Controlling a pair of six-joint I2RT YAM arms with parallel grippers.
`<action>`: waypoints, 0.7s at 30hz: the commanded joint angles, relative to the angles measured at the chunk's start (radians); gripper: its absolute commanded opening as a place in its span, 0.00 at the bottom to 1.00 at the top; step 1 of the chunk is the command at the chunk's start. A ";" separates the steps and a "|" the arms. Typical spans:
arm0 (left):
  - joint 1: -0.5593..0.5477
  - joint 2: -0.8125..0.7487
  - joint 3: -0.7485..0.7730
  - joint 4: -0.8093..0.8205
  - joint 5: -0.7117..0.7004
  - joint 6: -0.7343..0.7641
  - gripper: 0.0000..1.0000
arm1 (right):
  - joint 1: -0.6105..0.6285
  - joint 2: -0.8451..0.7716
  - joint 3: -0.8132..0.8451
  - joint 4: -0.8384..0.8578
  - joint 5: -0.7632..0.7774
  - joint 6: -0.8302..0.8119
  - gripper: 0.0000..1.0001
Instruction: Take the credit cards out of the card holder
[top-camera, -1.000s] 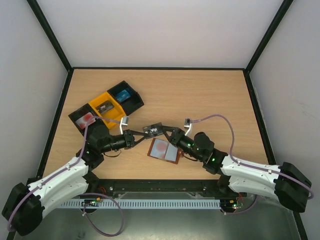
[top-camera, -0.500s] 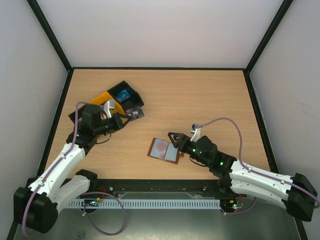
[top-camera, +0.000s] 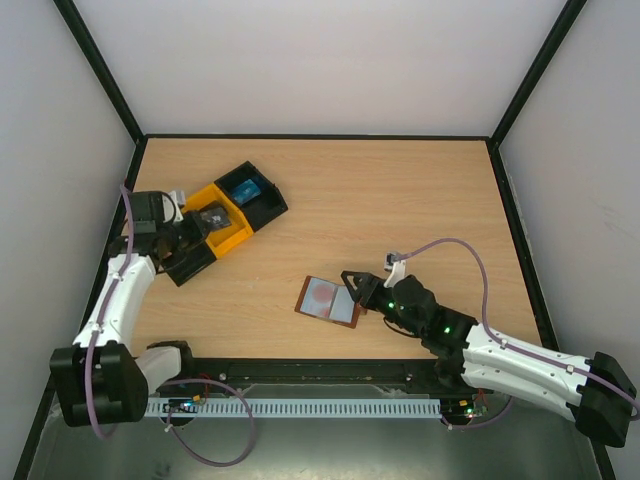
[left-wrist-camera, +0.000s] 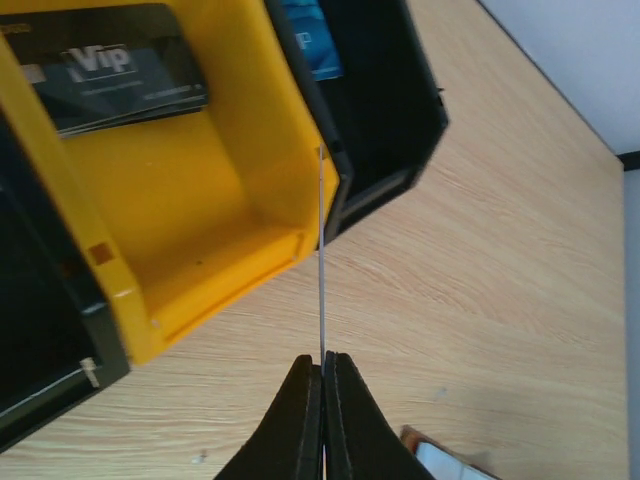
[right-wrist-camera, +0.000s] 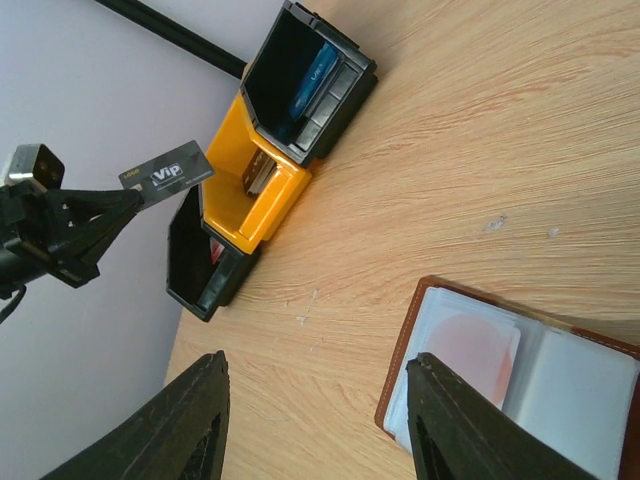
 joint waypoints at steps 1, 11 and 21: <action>0.052 0.049 0.054 -0.045 -0.037 0.063 0.03 | 0.004 -0.004 0.012 -0.040 0.008 -0.038 0.49; 0.087 0.225 0.110 0.078 -0.060 -0.003 0.03 | 0.005 -0.010 -0.006 0.010 -0.031 -0.017 0.48; 0.086 0.359 0.164 0.130 -0.105 -0.075 0.05 | 0.003 0.003 0.010 0.012 -0.030 -0.031 0.49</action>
